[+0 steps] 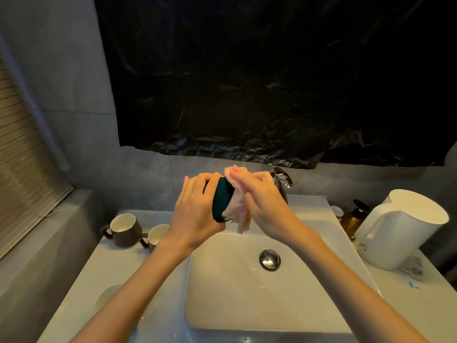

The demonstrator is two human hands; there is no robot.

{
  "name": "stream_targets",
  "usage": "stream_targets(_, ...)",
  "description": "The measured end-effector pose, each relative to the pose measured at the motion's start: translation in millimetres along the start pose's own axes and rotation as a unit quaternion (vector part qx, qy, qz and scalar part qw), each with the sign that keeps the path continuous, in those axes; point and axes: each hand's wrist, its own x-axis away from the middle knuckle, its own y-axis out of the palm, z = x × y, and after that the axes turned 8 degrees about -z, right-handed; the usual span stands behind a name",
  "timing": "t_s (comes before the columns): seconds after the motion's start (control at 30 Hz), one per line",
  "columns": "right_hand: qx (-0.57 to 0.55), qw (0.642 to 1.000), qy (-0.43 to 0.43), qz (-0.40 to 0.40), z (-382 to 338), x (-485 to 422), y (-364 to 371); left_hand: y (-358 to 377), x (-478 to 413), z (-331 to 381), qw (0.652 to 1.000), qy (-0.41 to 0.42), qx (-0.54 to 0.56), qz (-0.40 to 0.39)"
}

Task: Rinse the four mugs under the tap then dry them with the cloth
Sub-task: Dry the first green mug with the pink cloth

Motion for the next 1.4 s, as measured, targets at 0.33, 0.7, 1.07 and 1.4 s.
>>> stream_targets(0.33, 0.392, 0.92, -0.013, 0.025, 0.7, -10.1, 1.8, -1.5, 8.7, 11.9, 0.996, 0.066, -0.058, 0.016)
stream_targets(0.7, -0.073, 0.988, 0.096, 0.094, 26.0, -18.3, 12.1, -1.7, 5.1, 14.3, 0.998, 0.037, -0.039, 0.036)
stream_targets(1.07, -0.282, 0.949, 0.056, 0.13, 12.8, -10.3, 33.4, 0.5, 3.5, 7.9, 0.997, -0.046, 0.059, 0.033)
stream_targets(1.4, 0.09, 0.995, 0.025, -0.028, 20.8, -14.9, -13.1, -19.4, -15.8, -5.6, 0.927, -0.128, 0.31, -0.17)
